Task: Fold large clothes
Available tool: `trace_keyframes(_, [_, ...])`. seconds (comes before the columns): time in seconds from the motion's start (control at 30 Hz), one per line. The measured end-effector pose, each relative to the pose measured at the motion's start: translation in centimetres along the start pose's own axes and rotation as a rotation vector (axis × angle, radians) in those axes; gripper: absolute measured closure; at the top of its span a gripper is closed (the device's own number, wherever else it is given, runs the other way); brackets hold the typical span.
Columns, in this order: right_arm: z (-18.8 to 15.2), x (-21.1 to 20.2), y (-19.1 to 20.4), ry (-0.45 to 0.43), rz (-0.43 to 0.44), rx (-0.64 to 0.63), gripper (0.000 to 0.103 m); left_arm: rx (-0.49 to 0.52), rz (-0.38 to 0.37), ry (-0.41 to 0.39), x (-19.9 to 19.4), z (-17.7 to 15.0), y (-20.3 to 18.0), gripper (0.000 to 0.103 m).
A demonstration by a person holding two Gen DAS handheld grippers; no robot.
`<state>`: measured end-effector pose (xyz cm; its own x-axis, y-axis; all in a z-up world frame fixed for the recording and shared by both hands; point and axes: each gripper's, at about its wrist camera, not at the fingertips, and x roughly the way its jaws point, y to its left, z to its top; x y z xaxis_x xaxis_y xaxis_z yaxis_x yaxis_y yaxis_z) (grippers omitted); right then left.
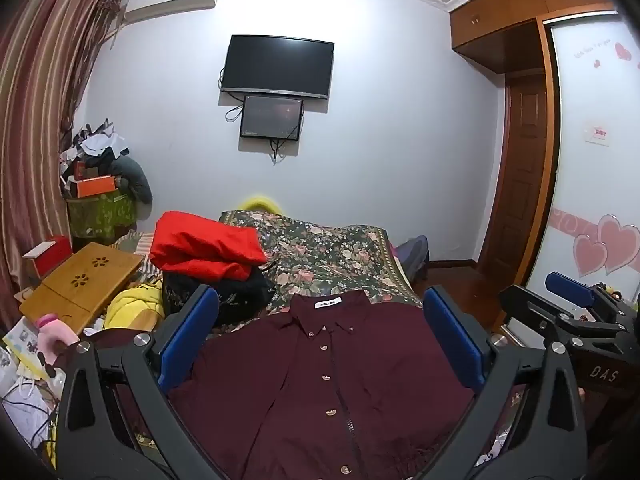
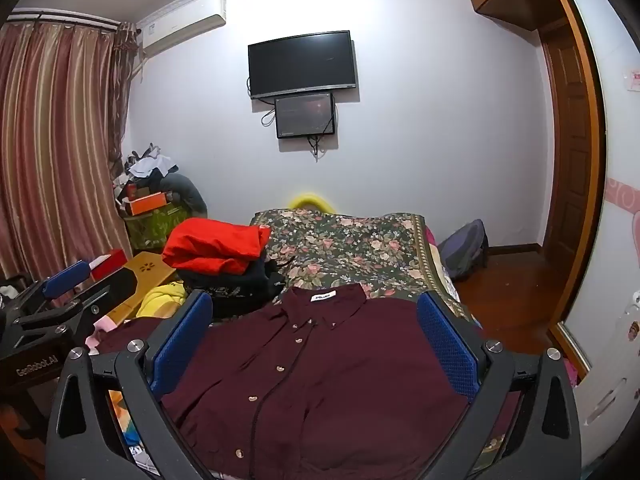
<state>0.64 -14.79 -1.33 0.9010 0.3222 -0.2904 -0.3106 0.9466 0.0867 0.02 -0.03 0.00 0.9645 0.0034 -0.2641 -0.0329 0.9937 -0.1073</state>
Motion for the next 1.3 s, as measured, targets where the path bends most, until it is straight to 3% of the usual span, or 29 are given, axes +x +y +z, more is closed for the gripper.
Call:
trace_keyframes(0.3, [-0.1, 0.1, -0.1, 0.008, 0.000, 0.002, 0.002, 0.007, 0.013, -0.001, 0.4, -2.3, 0.1, 0.000])
trace_keyframes(1.3, [-0.8, 1.0, 0.3, 0.040, 0.005, 0.006, 0.002, 0.002, 0.023, 0.037, 1.1, -1.6, 1.2, 0.000])
